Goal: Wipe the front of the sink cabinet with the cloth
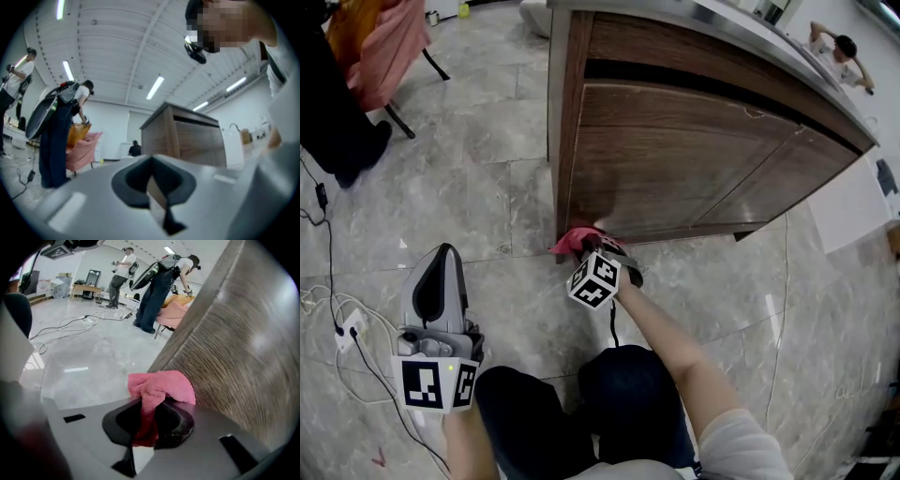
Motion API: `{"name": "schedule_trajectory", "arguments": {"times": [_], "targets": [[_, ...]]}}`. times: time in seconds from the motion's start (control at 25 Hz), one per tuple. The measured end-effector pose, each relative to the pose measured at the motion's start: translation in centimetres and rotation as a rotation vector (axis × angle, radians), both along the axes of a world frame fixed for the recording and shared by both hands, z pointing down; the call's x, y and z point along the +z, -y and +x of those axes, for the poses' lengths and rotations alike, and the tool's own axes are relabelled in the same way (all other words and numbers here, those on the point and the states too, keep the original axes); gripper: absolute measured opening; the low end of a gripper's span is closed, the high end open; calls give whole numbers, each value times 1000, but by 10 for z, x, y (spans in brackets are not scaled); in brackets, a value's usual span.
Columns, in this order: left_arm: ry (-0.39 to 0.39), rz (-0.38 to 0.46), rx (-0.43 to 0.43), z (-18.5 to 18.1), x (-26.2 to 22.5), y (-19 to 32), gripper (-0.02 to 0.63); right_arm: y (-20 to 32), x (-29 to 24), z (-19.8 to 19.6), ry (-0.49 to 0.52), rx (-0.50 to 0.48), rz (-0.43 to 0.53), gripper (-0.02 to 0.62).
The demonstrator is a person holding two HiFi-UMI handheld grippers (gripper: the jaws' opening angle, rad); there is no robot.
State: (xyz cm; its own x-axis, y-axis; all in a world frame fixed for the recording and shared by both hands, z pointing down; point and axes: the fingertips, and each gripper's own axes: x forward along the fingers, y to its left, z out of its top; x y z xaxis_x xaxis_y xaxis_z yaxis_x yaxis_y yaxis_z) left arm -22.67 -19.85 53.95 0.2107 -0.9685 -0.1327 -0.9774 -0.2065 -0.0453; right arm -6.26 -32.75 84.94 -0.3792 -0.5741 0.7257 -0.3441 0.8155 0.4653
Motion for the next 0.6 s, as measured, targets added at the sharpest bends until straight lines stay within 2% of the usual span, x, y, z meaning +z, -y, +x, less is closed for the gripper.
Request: {"name": "schedule_trajectory", "arguments": {"times": [0.12,0.24,0.44,0.6], "targets": [[-5,-4,-6,-5,3,0,6,-2,2,-11,-25,-39,1,46],[-11,-9,-6,-7,6,2,6,-3,0,-12,2,-44,-1,46],[-15,-16,10,-4,11,11,5,-7,-32,-9,202,-7,-14,46],[-15,-20,35,5,15,23,5,0,-69,9,346,63,9,46]]}}
